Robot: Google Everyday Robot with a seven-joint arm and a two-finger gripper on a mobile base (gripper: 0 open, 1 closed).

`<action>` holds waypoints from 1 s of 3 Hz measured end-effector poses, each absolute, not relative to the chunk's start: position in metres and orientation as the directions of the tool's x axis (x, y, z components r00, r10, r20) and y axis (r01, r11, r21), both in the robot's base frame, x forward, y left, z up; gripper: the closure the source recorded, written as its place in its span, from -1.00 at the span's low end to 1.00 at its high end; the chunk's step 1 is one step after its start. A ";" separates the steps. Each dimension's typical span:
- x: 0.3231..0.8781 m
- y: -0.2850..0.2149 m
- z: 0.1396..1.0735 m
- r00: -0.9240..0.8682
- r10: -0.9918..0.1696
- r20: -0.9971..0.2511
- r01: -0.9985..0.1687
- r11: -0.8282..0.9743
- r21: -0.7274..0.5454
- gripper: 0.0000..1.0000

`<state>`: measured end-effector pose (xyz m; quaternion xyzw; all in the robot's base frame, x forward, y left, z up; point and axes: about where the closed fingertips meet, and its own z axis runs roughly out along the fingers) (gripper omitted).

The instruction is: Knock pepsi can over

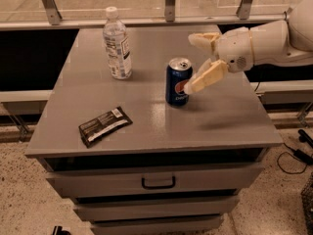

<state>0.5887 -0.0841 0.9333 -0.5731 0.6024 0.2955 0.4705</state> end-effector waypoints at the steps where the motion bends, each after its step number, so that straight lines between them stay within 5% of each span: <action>1: 0.588 -0.079 0.923 0.085 -0.332 -0.940 -0.974 0.170 -0.148 -1.00; 3: 0.579 -0.066 0.906 0.097 -0.217 -0.971 -0.979 0.156 -0.132 -1.00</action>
Offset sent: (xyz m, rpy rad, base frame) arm -0.0101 0.0134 -0.0285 0.2188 0.0289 0.0385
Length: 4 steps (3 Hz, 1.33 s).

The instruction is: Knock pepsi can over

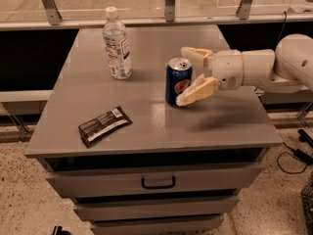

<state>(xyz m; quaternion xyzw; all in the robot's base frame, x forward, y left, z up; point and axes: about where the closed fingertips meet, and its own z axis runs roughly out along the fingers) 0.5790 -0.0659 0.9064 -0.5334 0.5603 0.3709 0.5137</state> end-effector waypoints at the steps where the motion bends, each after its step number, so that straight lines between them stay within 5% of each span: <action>1: 0.576 -0.058 0.899 0.120 -0.173 -0.978 -0.979 0.141 -0.145 -1.00; 4: 0.576 -0.056 0.880 0.125 -0.106 -0.986 -0.977 0.158 -0.141 -1.00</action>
Offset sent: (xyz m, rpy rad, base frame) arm -0.0025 0.0097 -0.0231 0.0870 -0.0339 0.0224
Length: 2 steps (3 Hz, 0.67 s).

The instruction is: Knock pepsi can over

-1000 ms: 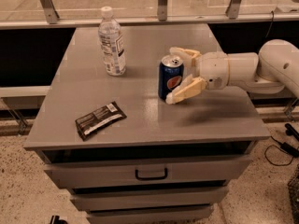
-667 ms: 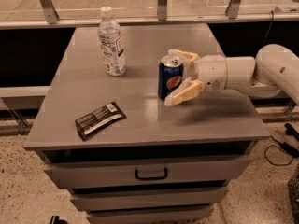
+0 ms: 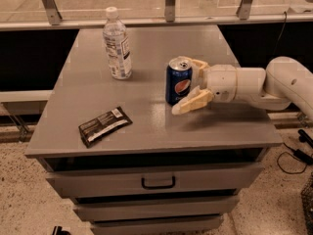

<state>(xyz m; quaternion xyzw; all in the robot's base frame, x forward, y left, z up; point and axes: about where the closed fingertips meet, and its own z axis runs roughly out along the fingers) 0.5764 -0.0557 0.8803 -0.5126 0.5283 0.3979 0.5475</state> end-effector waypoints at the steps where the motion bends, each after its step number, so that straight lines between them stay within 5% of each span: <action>1: 0.576 -0.055 0.878 0.129 -0.091 -0.987 -0.978 0.155 -0.143 -0.66; 2: 0.577 -0.055 0.876 0.128 -0.086 -0.988 -0.978 0.155 -0.140 -0.20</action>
Offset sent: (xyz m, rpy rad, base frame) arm 0.0021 -0.0065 -0.0074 0.0239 -0.0004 -0.0042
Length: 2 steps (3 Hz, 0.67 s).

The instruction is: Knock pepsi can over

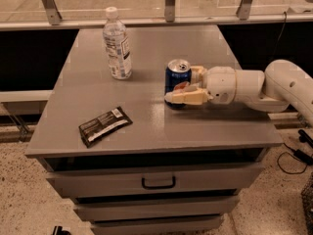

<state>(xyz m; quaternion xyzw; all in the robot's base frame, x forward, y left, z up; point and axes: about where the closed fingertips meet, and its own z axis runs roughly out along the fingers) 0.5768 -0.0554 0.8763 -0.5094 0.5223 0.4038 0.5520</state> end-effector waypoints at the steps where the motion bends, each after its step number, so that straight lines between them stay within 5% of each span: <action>1: 0.579 -0.060 0.875 0.122 -0.093 -0.988 -0.977 0.162 -0.136 0.27; 2: 0.582 -0.070 0.880 0.115 -0.119 -0.986 -0.975 0.175 -0.135 0.71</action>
Offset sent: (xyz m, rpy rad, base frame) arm 0.0095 -0.0378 0.0106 -0.0708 0.0188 -0.0612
